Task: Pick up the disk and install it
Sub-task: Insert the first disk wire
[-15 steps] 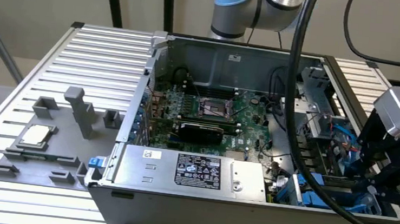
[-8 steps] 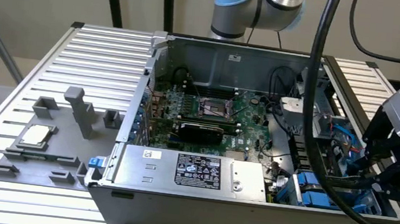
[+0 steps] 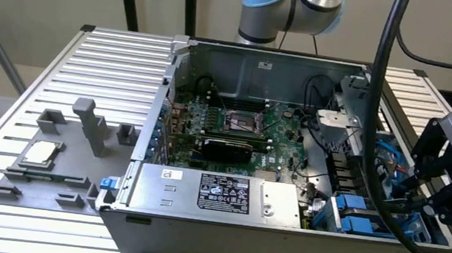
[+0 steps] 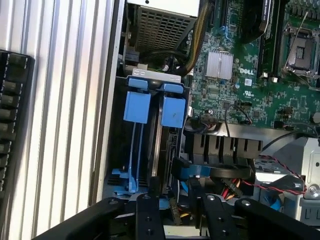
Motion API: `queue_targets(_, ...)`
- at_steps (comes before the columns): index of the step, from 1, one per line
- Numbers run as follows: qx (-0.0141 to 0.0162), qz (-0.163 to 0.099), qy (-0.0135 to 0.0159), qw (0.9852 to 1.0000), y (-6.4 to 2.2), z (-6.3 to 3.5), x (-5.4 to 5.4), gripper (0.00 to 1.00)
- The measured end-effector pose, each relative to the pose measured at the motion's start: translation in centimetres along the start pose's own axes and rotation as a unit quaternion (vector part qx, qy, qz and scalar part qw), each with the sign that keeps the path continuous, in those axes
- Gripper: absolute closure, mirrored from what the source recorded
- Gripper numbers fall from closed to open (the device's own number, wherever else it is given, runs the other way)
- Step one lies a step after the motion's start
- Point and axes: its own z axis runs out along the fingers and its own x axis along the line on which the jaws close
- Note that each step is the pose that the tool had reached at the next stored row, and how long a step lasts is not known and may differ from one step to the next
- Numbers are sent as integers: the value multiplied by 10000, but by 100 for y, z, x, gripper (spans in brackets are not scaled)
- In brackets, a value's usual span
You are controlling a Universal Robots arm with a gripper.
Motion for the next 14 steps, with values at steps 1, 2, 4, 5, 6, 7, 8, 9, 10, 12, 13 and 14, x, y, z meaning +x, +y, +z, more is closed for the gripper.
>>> queue_targets(1, -6, -47, 1, 10000, -1, 1, 1, 0)
queue_targets(2, -10, -96, 3, 10000, -3, 4, 1, 0)
queue_targets(4, -13, -189, 9, 9998, -4, 8, 2, 0)
queue_targets(5, -13, -235, 12, 9997, -5, 10, 3, 0)
queue_targets(6, -11, -278, 15, 9996, -6, 12, 3, 0)
queue_targets(7, -8, -319, 18, 9995, -7, 15, 4, 0)
queue_targets(8, -4, -360, 21, 9994, -9, 17, 4, 0)
queue_targets(9, 0, -398, 24, 9992, -10, 19, 5, 0)
queue_targets(10, 4, -438, 28, 9990, -12, 20, 5, 0)
queue_targets(12, 13, -502, 29, 9987, -17, 21, 6, 0)
queue_targets(13, 18, -530, 26, 9986, -20, 23, 7, 0)
queue_targets(14, 23, -556, 17, 9984, -22, 25, 8, 0)
